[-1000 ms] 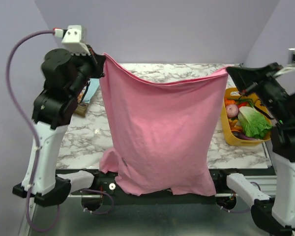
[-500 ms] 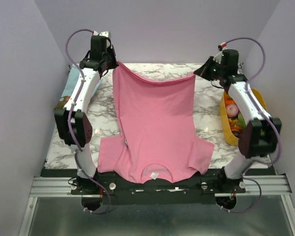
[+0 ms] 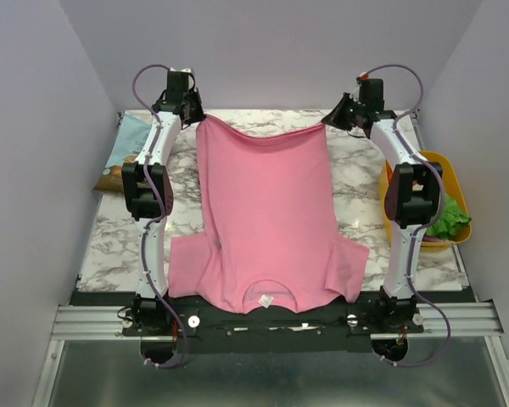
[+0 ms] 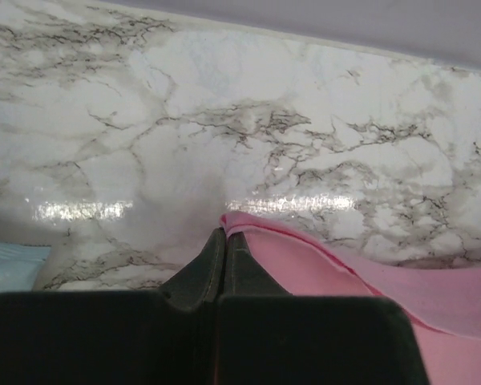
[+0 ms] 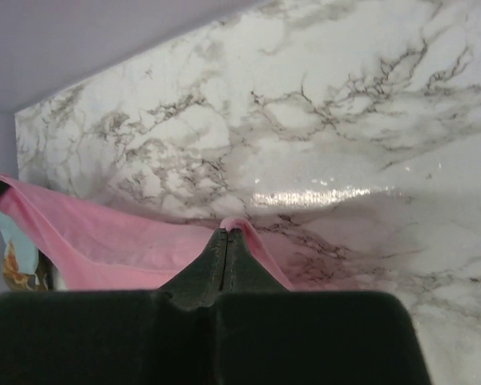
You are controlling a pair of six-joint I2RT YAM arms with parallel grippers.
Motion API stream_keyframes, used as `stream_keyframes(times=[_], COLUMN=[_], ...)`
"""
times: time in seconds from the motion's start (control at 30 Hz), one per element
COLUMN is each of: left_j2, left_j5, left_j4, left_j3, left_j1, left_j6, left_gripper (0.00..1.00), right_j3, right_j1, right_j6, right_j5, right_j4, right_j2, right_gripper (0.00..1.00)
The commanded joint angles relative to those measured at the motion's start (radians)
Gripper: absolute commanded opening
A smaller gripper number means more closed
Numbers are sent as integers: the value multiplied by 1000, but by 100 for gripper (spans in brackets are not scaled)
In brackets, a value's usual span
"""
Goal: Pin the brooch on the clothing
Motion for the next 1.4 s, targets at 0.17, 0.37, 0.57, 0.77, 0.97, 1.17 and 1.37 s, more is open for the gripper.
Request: stream_keyframes(times=[0.17, 0.37, 0.57, 0.77, 0.97, 1.17, 1.37], left_j2=[118, 170, 210, 230, 57, -176, -524], left_j5=[61, 70, 85, 61, 81, 162, 94], left_j4=[82, 130, 177, 256, 234, 196, 260], left_j3=[142, 209, 232, 266, 136, -146, -608], left_j1=[30, 30, 29, 29, 29, 21, -10], left_j6=[-46, -80, -114, -189, -170, -160, -134], left_gripper=[0, 0, 2, 82, 99, 99, 95], right_j3=[228, 281, 318, 355, 254, -5, -270], right_j1=[-12, -27, -40, -102, -124, -104, -25], right_j6=[52, 81, 98, 219, 147, 77, -52], right_j5=[18, 3, 3, -122, -94, -103, 2], right_j4=[-24, -24, -1, 162, 201, 128, -10], right_j2=[167, 213, 251, 313, 132, -70, -300], right_gripper=[1, 1, 1, 61, 92, 92, 92])
